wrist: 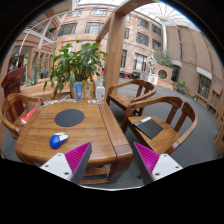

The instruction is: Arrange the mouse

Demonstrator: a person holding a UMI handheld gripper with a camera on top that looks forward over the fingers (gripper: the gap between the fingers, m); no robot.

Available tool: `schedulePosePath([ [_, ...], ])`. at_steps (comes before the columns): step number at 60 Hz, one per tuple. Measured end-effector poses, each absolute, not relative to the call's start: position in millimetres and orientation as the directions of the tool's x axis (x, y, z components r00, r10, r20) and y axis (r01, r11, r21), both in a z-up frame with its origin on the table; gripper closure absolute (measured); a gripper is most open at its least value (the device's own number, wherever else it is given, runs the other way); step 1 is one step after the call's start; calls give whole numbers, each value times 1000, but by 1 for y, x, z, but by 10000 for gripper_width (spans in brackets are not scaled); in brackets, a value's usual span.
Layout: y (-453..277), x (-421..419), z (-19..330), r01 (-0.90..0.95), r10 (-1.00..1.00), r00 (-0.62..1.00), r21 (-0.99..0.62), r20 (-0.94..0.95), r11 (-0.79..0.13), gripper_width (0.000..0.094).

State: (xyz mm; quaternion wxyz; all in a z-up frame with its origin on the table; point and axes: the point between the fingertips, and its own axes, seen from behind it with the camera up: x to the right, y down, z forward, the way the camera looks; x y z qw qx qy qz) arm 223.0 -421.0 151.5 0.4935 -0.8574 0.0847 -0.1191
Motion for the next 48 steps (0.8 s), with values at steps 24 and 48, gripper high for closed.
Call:
schedulePosePath([
  [24,-432,92,38,-10,-66,997,-808,36,-589,81],
  [48,-318,-7,0,14,67,997,-819,-30,-573,84],
])
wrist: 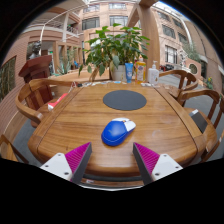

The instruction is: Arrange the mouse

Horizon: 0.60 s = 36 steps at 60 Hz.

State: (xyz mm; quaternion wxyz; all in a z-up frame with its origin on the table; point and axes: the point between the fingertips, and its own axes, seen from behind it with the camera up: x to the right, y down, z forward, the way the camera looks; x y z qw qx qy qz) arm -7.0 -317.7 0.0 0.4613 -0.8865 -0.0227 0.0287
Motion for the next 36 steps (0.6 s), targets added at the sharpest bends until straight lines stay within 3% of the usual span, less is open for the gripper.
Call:
schedulePosePath([
  [11,-261,-12,-9,-10,29,999,-818,-33,-575,79],
  [19,-231,-15,-11,-3,9,1000,-817,-10,-577,140],
  [23,-221,-11,-11,24,-3,1000,-818,31,-575,220],
  [28,-215,-10,-10,16,-18,999,-822,33,-570,435],
  [36,-212,-10,-10,23,-23,999,-829,43,-559,512],
])
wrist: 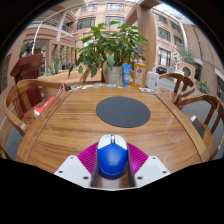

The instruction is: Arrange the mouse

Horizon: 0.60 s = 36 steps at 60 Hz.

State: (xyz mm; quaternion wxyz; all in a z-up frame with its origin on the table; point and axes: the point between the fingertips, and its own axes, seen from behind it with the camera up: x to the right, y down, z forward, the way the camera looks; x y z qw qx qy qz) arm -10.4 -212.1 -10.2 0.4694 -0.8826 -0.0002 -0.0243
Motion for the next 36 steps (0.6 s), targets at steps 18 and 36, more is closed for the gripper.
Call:
schedulePosePath([
  [18,-220,-41,95,45,109,994,-904,-2,-425,568],
  [36,-101,-10,229,-20,72,997,-977,-36,-212,571],
])
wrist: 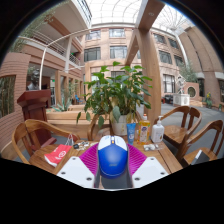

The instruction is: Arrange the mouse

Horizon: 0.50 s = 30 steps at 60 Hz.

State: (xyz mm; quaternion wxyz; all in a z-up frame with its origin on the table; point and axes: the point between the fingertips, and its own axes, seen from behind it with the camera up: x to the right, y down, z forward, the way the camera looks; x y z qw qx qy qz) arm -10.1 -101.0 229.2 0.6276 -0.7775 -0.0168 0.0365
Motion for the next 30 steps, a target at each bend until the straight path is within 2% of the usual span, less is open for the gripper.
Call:
schedulePosePath([
  [4,-65,2,197,-20,35,999,-961,-31,-277,572],
  [5,-59,10,170,-21,28,999,-957,-30,-290,571],
  [6,-52,12,170,-22,20,999,-948,-30,-317,572],
  [11,-28,23,115,-16,-5,1000,-906,-15,-423,571],
  [12,-23,25,91,-11,-9,1000,-900,-8,-435,570],
  [19,-13,38,34,-3,-29,999,-852,15,-523,548],
  [26,-14,37,-3,-52,-42,999,-805,-34,-591,483],
  [30,-14,35,-8,-68,-36,998,-798,-58,-599,427],
])
